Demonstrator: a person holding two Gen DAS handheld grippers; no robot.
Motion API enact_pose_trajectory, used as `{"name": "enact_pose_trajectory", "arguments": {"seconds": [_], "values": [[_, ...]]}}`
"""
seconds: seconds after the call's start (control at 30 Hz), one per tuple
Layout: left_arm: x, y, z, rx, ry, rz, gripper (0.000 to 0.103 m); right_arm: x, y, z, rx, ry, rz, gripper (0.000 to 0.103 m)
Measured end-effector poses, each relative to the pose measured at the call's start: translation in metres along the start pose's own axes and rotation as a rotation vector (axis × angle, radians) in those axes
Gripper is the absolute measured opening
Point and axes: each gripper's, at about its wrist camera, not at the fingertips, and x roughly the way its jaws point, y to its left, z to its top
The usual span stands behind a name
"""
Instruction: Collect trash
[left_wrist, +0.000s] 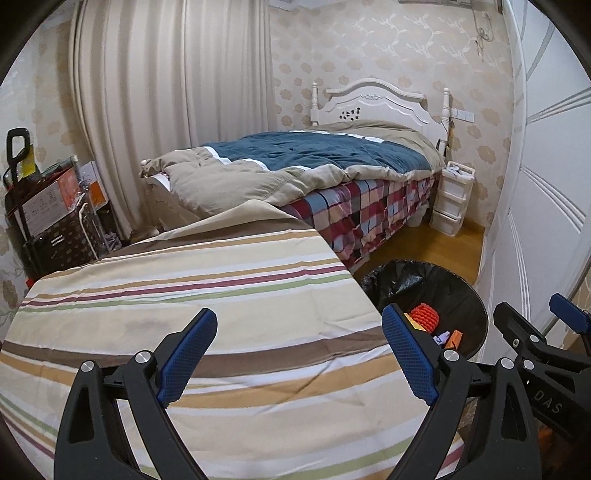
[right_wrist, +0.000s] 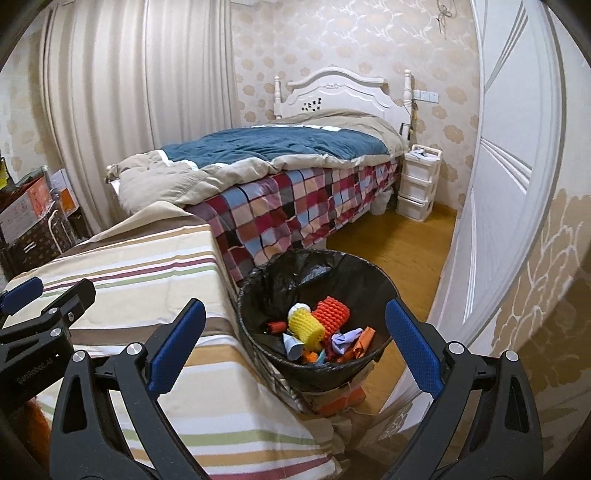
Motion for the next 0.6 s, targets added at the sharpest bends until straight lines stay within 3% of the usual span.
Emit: {"name": "enact_pose_trajectory", "arguments": {"seconds": [0.6], "values": [[-0.026,0.012,-0.009,-0.028,-0.037,0.019,0.091,-0.025,0.014,-0.005,-0.014,-0.032,0.033,0.096]]}}
